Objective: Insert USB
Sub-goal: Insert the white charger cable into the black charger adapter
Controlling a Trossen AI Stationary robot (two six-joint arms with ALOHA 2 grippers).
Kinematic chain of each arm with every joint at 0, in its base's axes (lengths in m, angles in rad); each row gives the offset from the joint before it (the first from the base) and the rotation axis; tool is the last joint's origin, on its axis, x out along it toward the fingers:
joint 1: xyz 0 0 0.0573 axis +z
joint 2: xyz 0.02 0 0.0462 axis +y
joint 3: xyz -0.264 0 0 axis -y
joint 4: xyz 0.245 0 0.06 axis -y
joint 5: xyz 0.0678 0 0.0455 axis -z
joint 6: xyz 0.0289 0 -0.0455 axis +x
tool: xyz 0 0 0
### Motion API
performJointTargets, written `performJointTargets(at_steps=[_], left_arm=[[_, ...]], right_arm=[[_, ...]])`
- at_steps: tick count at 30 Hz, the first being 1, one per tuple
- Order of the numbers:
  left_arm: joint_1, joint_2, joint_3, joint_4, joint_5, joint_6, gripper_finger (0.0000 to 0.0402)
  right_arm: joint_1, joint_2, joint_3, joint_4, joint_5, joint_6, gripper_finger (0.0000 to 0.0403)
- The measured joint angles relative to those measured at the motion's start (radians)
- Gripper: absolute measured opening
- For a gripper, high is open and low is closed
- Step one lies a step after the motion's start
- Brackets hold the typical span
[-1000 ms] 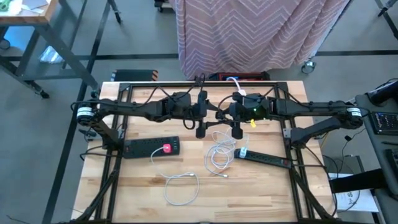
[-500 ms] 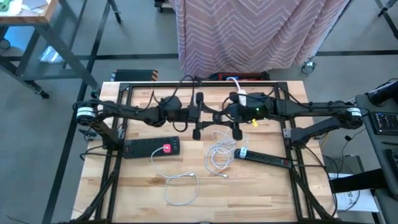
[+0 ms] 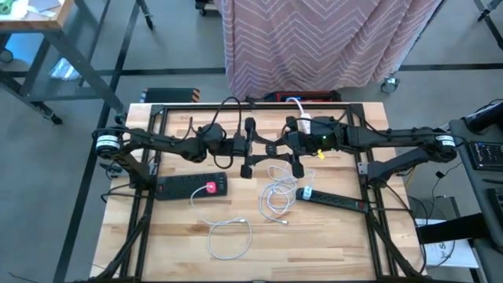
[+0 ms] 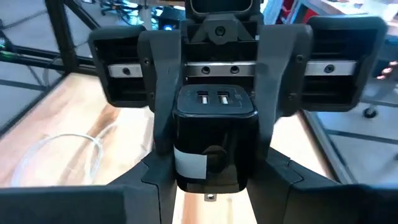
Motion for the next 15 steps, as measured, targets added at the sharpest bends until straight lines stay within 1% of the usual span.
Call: performJointTargets(at_steps=[3,4,6,8,11,13,15], left_arm=[[0.001,0.000,-0.001,0.002,0.000,0.000,0.0134],[0.001,0.000,-0.002,-0.003,0.000,0.001,0.0134],[0.005,-0.008,-0.002,-0.034,0.001,0.022,0.0134],[0.005,-0.030,-0.005,-0.103,0.004,0.062,0.0134],[0.008,-0.095,-0.005,-0.230,-0.031,0.126,0.0134],[0.008,-0.147,-0.005,-0.320,-0.050,0.163,0.0134],[0.008,-0.202,-0.005,-0.425,-0.069,0.187,0.0134]], right_arm=[[-0.001,0.001,0.000,-0.003,0.007,0.004,0.0131],[0.000,0.001,0.000,-0.012,0.014,0.011,0.0137],[0.000,-0.001,0.000,-0.046,0.017,0.033,0.0167],[0.000,-0.003,0.000,-0.098,0.013,0.063,0.0207],[0.000,-0.006,0.001,-0.181,0.013,0.086,0.0256],[0.002,-0.006,0.001,-0.249,0.014,0.096,0.0280],[0.002,-0.001,-0.006,-0.287,0.014,0.103,0.0293]])
